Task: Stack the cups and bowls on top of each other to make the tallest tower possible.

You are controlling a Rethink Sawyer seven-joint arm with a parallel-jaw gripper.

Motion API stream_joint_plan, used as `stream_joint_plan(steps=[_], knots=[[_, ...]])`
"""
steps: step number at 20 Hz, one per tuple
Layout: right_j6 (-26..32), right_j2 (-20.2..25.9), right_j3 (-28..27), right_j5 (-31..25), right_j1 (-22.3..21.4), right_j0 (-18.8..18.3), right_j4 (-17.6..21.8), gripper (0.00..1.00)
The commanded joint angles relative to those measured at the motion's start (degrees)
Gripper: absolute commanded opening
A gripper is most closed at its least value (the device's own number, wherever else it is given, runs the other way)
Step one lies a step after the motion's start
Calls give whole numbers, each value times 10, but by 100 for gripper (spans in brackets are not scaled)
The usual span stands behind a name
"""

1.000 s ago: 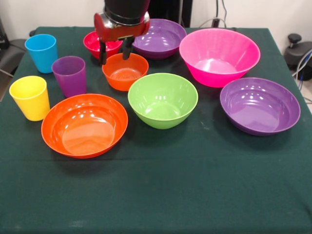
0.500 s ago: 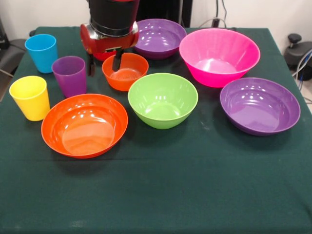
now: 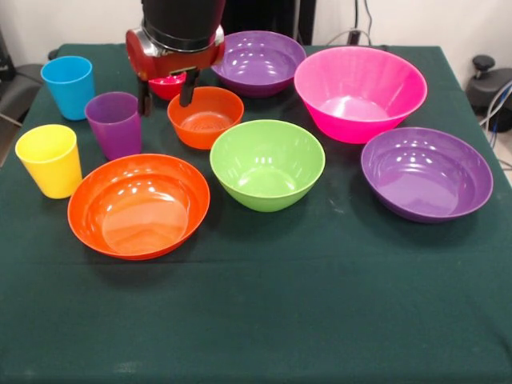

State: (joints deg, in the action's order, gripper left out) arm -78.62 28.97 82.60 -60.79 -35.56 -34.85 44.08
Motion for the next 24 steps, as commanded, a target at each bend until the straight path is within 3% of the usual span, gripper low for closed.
stream_joint_plan(steps=[1, 14, 24], knots=[[198, 23, -24, -75, 1, -1, 14, 100], [214, 36, -29, -105, -18, -13, 14, 100], [225, 38, -52, -82, 33, -35, 36, 100]])
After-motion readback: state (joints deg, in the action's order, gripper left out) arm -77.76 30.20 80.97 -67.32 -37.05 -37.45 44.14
